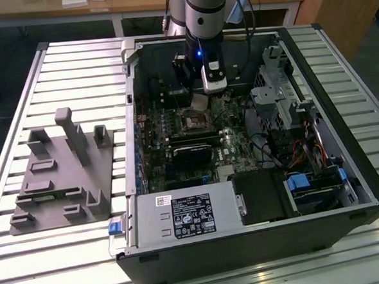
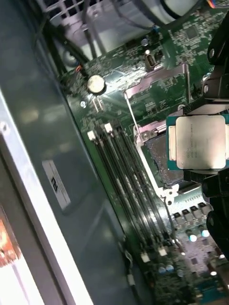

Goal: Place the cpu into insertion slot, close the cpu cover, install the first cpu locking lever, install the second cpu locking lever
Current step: 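Place the cpu into insertion slot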

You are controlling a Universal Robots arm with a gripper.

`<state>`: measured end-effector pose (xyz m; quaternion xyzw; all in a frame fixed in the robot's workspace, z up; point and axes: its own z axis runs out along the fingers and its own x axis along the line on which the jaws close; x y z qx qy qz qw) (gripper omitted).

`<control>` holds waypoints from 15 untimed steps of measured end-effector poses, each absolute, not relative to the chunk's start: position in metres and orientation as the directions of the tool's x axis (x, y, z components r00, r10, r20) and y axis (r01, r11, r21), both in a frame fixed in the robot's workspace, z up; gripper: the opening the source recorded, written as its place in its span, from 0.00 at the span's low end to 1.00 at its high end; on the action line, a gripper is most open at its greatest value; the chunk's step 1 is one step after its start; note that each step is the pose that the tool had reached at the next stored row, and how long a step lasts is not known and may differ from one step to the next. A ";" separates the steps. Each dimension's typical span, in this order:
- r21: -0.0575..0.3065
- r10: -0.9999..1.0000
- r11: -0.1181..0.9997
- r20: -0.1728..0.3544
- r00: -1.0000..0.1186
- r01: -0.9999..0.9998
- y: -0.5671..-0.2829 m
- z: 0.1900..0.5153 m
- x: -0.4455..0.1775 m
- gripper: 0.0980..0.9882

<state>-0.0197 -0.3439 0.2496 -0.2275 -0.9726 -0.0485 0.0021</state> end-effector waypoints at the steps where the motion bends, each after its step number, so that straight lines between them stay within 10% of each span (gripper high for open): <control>1: 0.094 0.458 0.884 0.026 -0.888 0.459 -0.344 0.249 -0.020 0.50; 15: 0.094 0.681 0.727 0.026 -0.732 0.680 -0.344 0.244 -0.020 0.50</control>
